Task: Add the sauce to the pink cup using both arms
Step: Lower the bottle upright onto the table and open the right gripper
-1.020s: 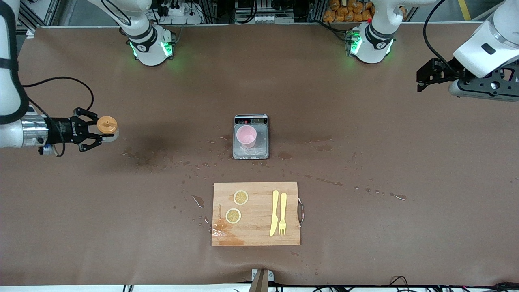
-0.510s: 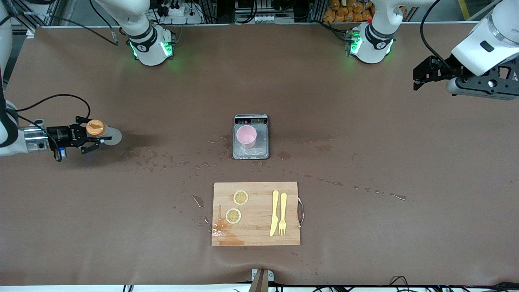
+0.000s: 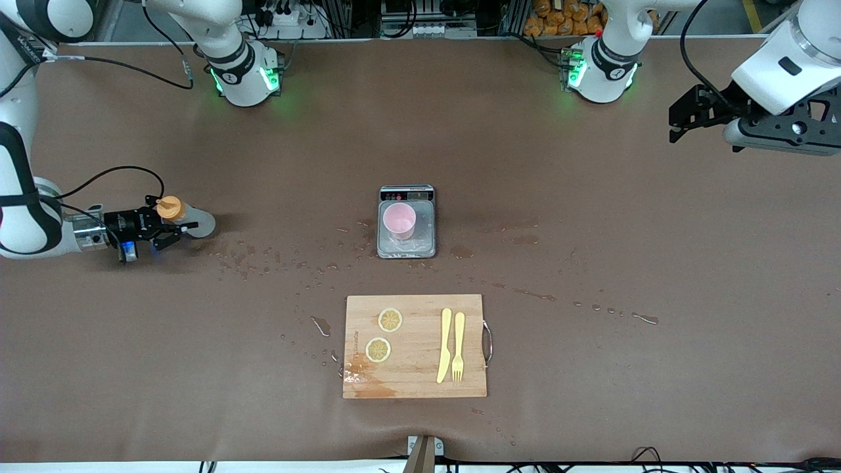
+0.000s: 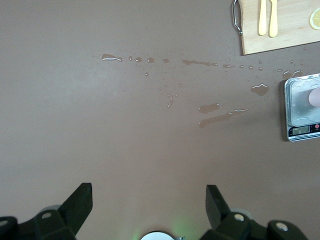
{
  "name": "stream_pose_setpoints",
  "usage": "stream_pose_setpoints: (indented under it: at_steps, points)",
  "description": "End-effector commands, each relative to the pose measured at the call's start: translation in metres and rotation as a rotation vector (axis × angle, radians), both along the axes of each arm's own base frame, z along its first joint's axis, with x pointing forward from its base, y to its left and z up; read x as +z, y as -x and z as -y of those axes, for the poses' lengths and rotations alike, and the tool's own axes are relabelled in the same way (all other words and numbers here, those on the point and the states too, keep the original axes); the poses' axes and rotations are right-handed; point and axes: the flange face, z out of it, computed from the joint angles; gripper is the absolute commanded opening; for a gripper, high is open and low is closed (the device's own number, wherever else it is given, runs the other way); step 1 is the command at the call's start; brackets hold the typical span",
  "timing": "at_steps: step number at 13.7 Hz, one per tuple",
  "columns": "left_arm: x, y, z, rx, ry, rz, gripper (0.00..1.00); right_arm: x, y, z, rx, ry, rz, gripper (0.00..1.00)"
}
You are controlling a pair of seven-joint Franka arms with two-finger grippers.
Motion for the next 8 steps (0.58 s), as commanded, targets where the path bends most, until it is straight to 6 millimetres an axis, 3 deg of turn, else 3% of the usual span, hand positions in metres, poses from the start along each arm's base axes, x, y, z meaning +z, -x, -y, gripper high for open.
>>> stream_pose_setpoints:
  at_steps: [1,3,4,6,8]
  points:
    - [0.007,0.006,0.000,0.021,0.011,0.005,1.00,-0.008,-0.002,0.017,-0.025,-0.049,0.041,0.64]
    - [0.007,0.006,-0.001,0.023,0.012,0.010,1.00,-0.008,-0.004,0.018,-0.022,-0.043,0.043,0.92]
    - [0.007,0.006,-0.001,0.023,0.012,0.010,1.00,-0.006,-0.006,0.020,-0.025,-0.037,0.043,1.00]
    - [0.005,0.004,-0.005,0.030,0.011,0.004,1.00,0.002,-0.013,0.027,-0.019,-0.022,0.062,1.00]
    - [0.003,0.001,-0.005,0.025,0.003,-0.001,1.00,0.037,-0.031,0.055,0.018,0.033,0.118,1.00]
